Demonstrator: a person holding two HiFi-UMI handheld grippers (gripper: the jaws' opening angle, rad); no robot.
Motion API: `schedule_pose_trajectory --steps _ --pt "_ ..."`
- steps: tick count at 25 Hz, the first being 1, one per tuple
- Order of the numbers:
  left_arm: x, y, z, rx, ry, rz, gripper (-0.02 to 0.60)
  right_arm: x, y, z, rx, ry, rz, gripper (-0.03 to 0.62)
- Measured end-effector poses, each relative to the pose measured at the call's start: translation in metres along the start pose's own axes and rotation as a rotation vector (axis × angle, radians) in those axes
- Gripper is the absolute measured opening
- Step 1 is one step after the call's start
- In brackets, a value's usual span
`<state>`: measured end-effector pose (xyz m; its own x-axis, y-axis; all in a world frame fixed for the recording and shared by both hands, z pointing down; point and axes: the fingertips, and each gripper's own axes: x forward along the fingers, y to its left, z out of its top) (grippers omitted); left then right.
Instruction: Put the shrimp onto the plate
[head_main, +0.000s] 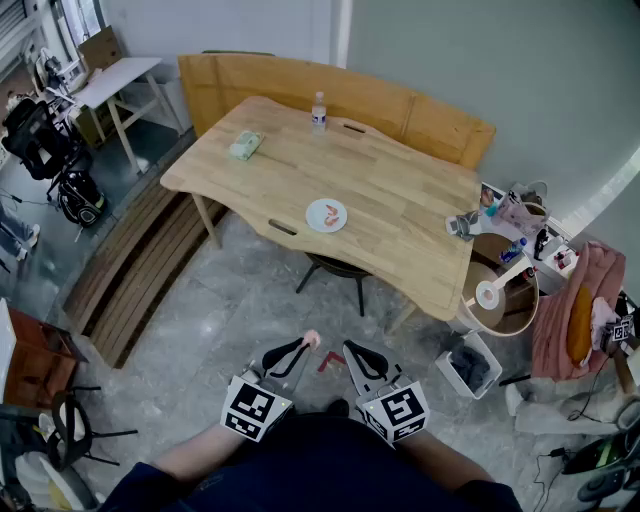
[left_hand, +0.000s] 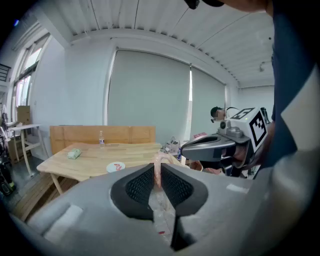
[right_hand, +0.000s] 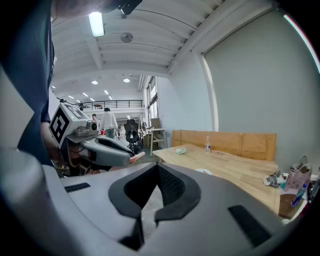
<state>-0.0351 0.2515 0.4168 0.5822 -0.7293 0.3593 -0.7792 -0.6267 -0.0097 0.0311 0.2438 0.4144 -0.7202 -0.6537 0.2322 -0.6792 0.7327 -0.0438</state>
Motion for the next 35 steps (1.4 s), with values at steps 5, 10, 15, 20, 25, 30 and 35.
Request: schedule_pose_trajectory --steps 5,10,15,20,25,30,35 --pt "0.000 -0.004 0.001 -0.002 0.003 0.007 0.046 -0.005 -0.001 0.000 0.001 -0.001 0.001 0.009" --pt "0.006 -0.009 0.005 -0.002 0.004 0.018 0.046 -0.010 -0.008 -0.001 -0.001 -0.001 0.013 0.009" --pt "0.016 -0.013 0.007 -0.007 0.001 0.043 0.046 -0.016 -0.019 -0.005 0.016 -0.019 0.036 0.009" --pt "0.026 -0.015 0.005 -0.025 0.002 0.073 0.046 -0.019 -0.029 -0.013 0.016 -0.010 0.056 0.009" --pt "0.042 -0.003 0.012 -0.022 0.001 0.079 0.046 -0.009 -0.050 -0.012 0.016 0.007 0.046 0.009" --pt "0.068 0.028 0.019 -0.018 -0.011 0.064 0.046 0.018 -0.071 -0.008 0.014 0.017 0.021 0.009" --pt "0.097 0.072 0.028 -0.002 -0.007 0.033 0.046 0.054 -0.101 -0.002 0.036 0.037 -0.033 0.009"
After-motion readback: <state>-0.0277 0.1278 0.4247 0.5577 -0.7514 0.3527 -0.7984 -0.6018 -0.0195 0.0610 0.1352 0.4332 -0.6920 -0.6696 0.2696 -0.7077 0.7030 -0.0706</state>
